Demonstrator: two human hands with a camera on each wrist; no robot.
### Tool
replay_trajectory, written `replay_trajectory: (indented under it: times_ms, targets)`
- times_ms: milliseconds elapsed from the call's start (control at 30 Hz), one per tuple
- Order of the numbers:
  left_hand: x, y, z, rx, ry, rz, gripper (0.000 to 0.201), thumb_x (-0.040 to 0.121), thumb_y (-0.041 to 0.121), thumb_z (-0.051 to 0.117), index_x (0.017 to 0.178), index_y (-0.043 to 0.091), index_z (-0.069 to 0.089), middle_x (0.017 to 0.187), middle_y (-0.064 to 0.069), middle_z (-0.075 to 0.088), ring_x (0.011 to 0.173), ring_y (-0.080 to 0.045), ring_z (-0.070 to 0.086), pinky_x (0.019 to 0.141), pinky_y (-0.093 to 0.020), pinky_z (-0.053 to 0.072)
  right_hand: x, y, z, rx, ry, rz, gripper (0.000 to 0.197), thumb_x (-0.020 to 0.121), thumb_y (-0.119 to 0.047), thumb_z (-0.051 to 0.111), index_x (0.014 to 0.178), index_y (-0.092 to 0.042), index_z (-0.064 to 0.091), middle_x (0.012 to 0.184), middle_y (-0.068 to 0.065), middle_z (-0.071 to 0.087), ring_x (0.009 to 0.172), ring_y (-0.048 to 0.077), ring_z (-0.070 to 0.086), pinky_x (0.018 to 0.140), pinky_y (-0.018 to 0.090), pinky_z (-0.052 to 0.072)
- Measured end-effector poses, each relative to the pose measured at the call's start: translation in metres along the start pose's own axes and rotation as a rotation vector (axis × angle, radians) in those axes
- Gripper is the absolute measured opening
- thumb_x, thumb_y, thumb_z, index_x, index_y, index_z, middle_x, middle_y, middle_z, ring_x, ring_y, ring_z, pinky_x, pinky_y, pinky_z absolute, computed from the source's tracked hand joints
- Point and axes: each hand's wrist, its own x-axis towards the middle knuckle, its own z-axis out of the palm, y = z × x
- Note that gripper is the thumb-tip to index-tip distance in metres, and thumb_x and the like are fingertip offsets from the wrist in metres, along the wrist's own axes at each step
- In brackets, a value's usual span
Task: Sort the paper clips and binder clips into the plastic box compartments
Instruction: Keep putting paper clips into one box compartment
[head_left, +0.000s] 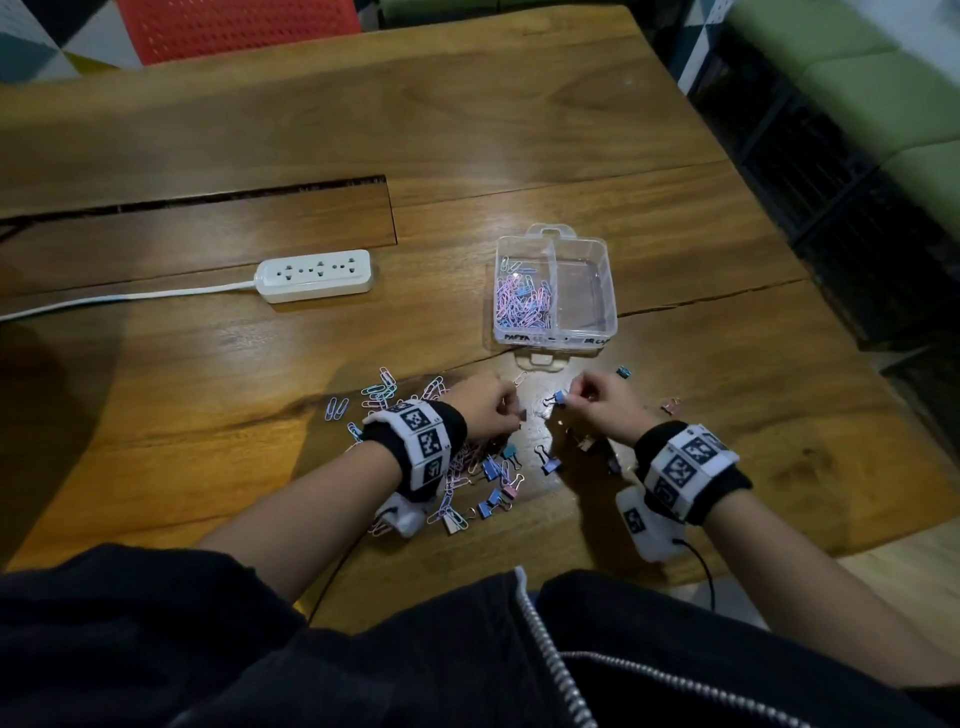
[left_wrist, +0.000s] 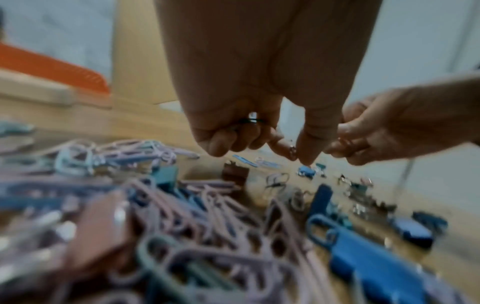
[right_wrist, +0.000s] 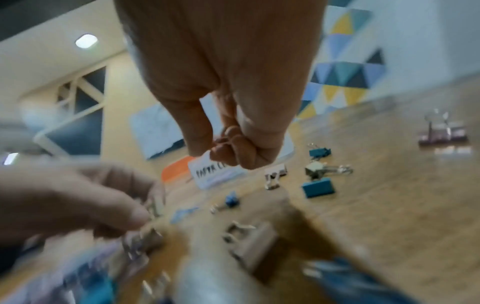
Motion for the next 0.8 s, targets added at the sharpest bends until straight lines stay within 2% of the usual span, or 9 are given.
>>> replay_trajectory:
  times_ms: [100,233,333,433,567,600,667,733,800]
  targets:
    - [0.0,-0.001,-0.006,-0.341,0.041,-0.081,0.027,0.086,0.016,0.059,0.065,0.023,0.045,0.07,0.008,0.049,0.065,-0.009,0.048,0.056,-0.015,0.036,-0.004,-0.012,-0.007,0.485,-0.032,0.026,0.026,0.086,0.005,0.047,0.065,-0.011,0.045,0.067,0.002,0.046,0.056,0.009,0.045,0.05,0.014,0.041]
    - [-0.004,-0.005,-0.018,-0.668,0.035,-0.173,0.021,0.086,0.01,0.058,0.069,0.018,0.048,0.071,0.003,0.053,0.061,-0.009,0.048,0.056,-0.018,0.042,-0.003,-0.022,-0.005,0.708,-0.093,0.026,0.026,0.084,0.008,0.047,0.066,-0.011,0.048,0.067,0.003,0.055,0.048,0.004,0.047,0.043,0.011,0.038]
    - [-0.005,-0.011,-0.023,-0.732,0.043,-0.181,0.02,0.084,0.006,0.061,0.07,0.015,0.049,0.072,0.0,0.056,0.061,-0.011,0.053,0.06,-0.022,0.047,-0.001,-0.026,0.001,0.752,-0.09,0.012,0.024,0.081,0.009,0.05,0.066,-0.009,0.049,0.059,-0.002,0.062,0.044,0.001,0.052,0.043,0.012,0.039]
    - [-0.008,-0.016,-0.025,-0.734,0.059,-0.18,0.019,0.083,0.003,0.061,0.074,0.014,0.049,0.074,0.0,0.058,0.057,-0.005,0.057,0.05,-0.012,0.049,0.0,-0.029,0.008,0.761,-0.087,0.044,0.025,0.08,0.013,0.048,0.071,-0.01,0.049,0.058,-0.001,0.058,0.051,0.007,0.054,0.053,0.02,0.039]
    - [-0.014,-0.024,-0.03,-0.81,0.071,-0.218,0.018,0.083,0.005,0.062,0.098,0.011,0.055,0.078,-0.001,0.059,0.056,-0.006,0.061,0.042,-0.009,0.047,0.004,-0.034,0.017,0.602,-0.092,0.124,0.03,0.085,0.011,0.04,0.104,-0.006,0.056,0.074,0.002,0.051,0.062,0.012,0.045,0.059,0.023,0.037]
    - [-0.014,-0.026,-0.03,-0.802,0.1,-0.229,0.014,0.083,0.006,0.062,0.096,0.01,0.056,0.077,0.0,0.059,0.05,0.0,0.061,0.041,-0.007,0.045,0.007,-0.036,0.019,0.586,-0.06,0.154,0.029,0.085,0.011,0.037,0.103,-0.004,0.056,0.076,0.003,0.052,0.062,0.012,0.045,0.058,0.022,0.037]
    - [-0.013,-0.029,-0.031,-0.81,0.175,-0.259,0.007,0.084,0.009,0.062,0.083,0.013,0.056,0.073,0.0,0.06,0.043,0.005,0.058,0.039,-0.007,0.043,0.012,-0.04,0.021,0.621,-0.02,0.2,0.023,0.086,0.01,0.035,0.087,-0.003,0.054,0.074,0.004,0.05,0.058,0.012,0.043,0.055,0.02,0.035]
    - [-0.009,-0.027,-0.031,-0.827,0.245,-0.304,0.006,0.085,0.014,0.062,0.084,0.012,0.057,0.074,0.0,0.06,0.053,-0.004,0.06,0.041,-0.008,0.046,0.02,-0.043,0.024,0.612,0.02,0.225,0.02,0.088,0.002,0.038,0.076,-0.008,0.051,0.069,0.003,0.046,0.057,0.011,0.041,0.055,0.02,0.033]
    - [-0.005,-0.025,-0.03,-0.713,0.314,-0.339,0.017,0.085,0.017,0.063,0.099,0.01,0.058,0.085,0.001,0.059,0.071,-0.011,0.058,0.053,-0.011,0.048,0.029,-0.045,0.029,0.406,0.074,0.205,0.018,0.089,-0.009,0.043,0.075,-0.01,0.053,0.072,0.004,0.05,0.065,0.015,0.048,0.059,0.023,0.037]
